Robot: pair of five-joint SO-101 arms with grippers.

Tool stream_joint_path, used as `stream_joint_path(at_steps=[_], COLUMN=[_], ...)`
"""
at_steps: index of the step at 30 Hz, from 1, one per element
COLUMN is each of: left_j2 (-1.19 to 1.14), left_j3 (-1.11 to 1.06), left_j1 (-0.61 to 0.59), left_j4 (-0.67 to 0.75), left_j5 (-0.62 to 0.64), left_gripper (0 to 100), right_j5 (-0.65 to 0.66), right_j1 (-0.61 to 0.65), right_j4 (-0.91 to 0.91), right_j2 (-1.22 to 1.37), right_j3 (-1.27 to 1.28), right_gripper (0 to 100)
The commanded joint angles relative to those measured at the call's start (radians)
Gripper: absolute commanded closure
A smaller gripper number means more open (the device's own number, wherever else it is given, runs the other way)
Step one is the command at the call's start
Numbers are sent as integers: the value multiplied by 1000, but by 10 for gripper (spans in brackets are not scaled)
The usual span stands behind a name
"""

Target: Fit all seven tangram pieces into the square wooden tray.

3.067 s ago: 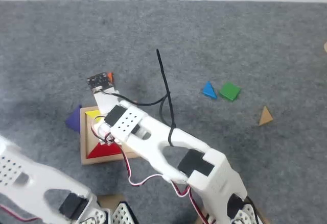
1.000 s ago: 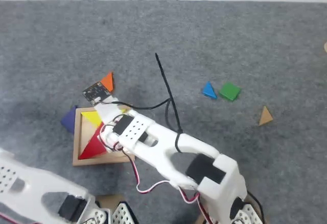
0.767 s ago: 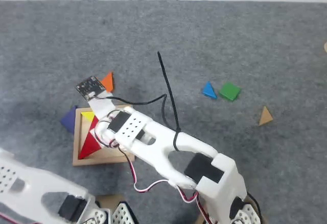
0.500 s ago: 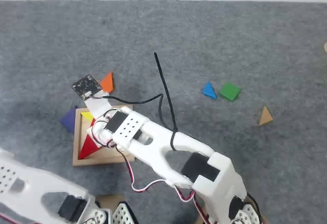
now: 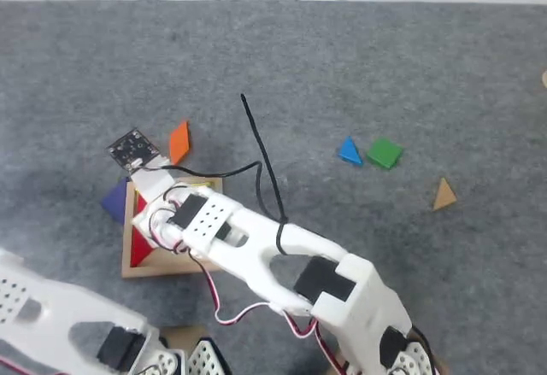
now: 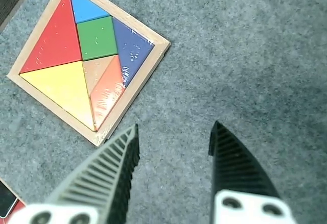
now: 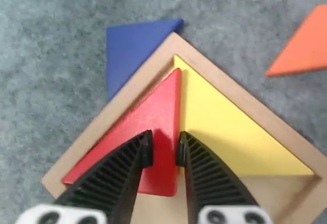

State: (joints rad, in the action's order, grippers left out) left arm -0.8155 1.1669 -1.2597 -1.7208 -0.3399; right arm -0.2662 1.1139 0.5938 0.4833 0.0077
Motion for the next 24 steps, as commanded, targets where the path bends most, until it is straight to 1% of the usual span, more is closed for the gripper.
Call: stream_joint_path(at_steps=[1, 8, 12, 14, 15, 20, 22, 24], left_j2=[11, 11, 11, 12, 12, 12, 12, 12], left_j3=[31, 31, 33, 33, 33, 31, 31, 31], left_j1=[-8, -8, -8, -6, -6, -8, -3, 0], left_j4=[-32, -34, -34, -34, -34, -34, -34, -34], left_j5=[-6, -6, -6, -6, -6, -6, -6, -5], left_gripper=[781, 781, 781, 781, 781, 781, 781, 781], right_j5=[17, 17, 17, 18, 26, 167, 190, 195], right_j1=[24, 4, -19, -36, -58, -160, -160, -153], right_j4=[-38, -41, 13, 96, 168, 510, 578, 559], right_j2=[-16, -19, -54, -88, -114, -242, -262, -269], right_j3=[-31, -29, -32, -29, -29, -29, -11, 46], right_gripper=[903, 903, 903, 903, 903, 903, 905, 908])
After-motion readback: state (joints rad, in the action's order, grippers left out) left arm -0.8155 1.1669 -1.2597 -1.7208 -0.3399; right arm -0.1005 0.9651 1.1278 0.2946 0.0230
